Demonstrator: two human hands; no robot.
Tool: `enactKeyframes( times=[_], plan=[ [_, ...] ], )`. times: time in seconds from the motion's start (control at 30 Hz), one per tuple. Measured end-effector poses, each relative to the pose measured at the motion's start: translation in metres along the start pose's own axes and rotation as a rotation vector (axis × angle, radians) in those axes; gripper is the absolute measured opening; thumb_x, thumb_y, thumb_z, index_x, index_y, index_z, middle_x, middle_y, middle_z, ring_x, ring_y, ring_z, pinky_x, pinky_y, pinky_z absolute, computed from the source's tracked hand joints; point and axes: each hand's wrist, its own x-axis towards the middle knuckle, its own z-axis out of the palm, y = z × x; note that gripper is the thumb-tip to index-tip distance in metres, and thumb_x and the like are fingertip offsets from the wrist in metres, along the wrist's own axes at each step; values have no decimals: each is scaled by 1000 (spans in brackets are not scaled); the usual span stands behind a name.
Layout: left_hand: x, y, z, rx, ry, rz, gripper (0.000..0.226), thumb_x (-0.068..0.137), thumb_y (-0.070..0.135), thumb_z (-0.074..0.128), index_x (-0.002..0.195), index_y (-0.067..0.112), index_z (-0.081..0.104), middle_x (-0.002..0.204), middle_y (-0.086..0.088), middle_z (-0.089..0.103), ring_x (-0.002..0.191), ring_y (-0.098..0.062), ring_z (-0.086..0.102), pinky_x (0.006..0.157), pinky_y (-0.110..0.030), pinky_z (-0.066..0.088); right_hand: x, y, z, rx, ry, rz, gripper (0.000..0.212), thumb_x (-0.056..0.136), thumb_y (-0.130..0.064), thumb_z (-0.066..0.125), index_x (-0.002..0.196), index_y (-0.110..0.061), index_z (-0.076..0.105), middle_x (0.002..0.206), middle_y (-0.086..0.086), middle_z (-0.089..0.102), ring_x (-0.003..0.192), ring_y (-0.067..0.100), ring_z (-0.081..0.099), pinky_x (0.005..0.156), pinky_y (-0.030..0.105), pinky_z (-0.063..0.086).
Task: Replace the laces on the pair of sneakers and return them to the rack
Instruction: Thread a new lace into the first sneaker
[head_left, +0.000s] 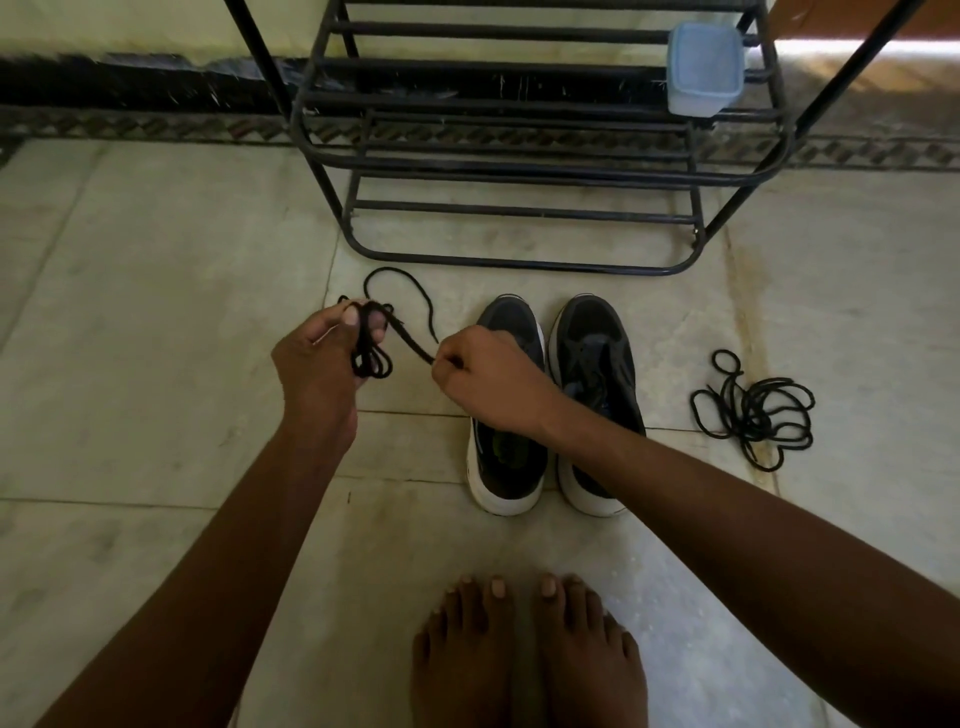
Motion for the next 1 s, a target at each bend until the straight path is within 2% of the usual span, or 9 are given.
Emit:
enactKeyframes(
  times=[0.13, 0.27, 0.37, 0.43, 0.53, 0.63, 0.73, 0.83, 1.0],
  plan=[
    [-1, -4, -2, 81, 101, 73, 13, 100, 9, 62, 105, 7, 73, 90, -8, 80, 85, -23, 77, 83, -44, 60, 6, 10, -11, -24, 84, 118, 35, 92, -19, 54, 70, 7, 61, 63, 20, 62, 55, 28, 62, 59, 42, 56],
    [-11, 4, -1, 171, 78, 187, 13, 101, 12, 59, 102, 4, 70, 87, -4, 79, 86, -22, 77, 69, -32, 49, 7, 14, -24, -49, 66, 201, 42, 91, -24, 63, 55, -7, 49, 50, 3, 42, 43, 12, 42, 48, 26, 39],
    [-14, 12, -3, 207, 24, 299, 12, 99, 11, 62, 100, 10, 74, 88, -6, 79, 88, -24, 76, 79, -37, 57, 9, 13, -27, -97, -34, 182, 45, 90, -23, 64, 52, -9, 46, 45, -2, 36, 35, 6, 36, 41, 17, 31],
    [-16, 17, -2, 223, -13, 353, 14, 99, 10, 64, 104, 8, 76, 91, -8, 79, 91, -24, 77, 87, -37, 59, 10, 10, -26, -117, -96, 142, 42, 90, -22, 63, 54, -7, 47, 49, 3, 37, 40, 8, 35, 46, 24, 34],
    [-22, 24, -2, 239, -60, 403, 16, 98, 9, 66, 109, 4, 76, 95, -8, 79, 91, -22, 77, 86, -30, 59, 11, 6, -22, -149, -143, 95, 45, 91, -24, 64, 53, -8, 46, 51, 5, 40, 46, 14, 40, 50, 25, 35],
    [-22, 31, -3, 244, -61, 439, 17, 98, 10, 67, 110, 2, 76, 98, -8, 79, 91, -22, 77, 87, -33, 60, 12, 7, -18, -199, -150, 100, 43, 91, -27, 66, 53, -12, 50, 53, 4, 47, 50, 17, 49, 52, 27, 39],
    [-24, 38, -3, 258, -55, 467, 17, 98, 8, 66, 109, 1, 77, 99, -7, 79, 92, -21, 76, 86, -31, 59, 14, 9, -17, -255, -210, 99, 35, 89, -27, 67, 66, -1, 64, 60, 12, 58, 58, 26, 61, 56, 39, 53],
    [-26, 44, -4, 294, -72, 494, 16, 98, 8, 65, 109, 5, 77, 103, -4, 78, 98, -17, 74, 88, -28, 58, 16, 11, -17, -275, -248, 108, 33, 91, -26, 67, 75, 3, 68, 67, 12, 63, 64, 24, 64, 65, 41, 58],
    [-26, 48, -4, 311, -154, 524, 15, 98, 8, 66, 108, 11, 77, 103, -5, 76, 101, -16, 71, 91, -28, 55, 16, 5, -15, -250, -13, 57, 32, 88, -37, 73, 109, -13, 67, 77, 0, 67, 72, 12, 65, 67, 29, 57]
  ],
)
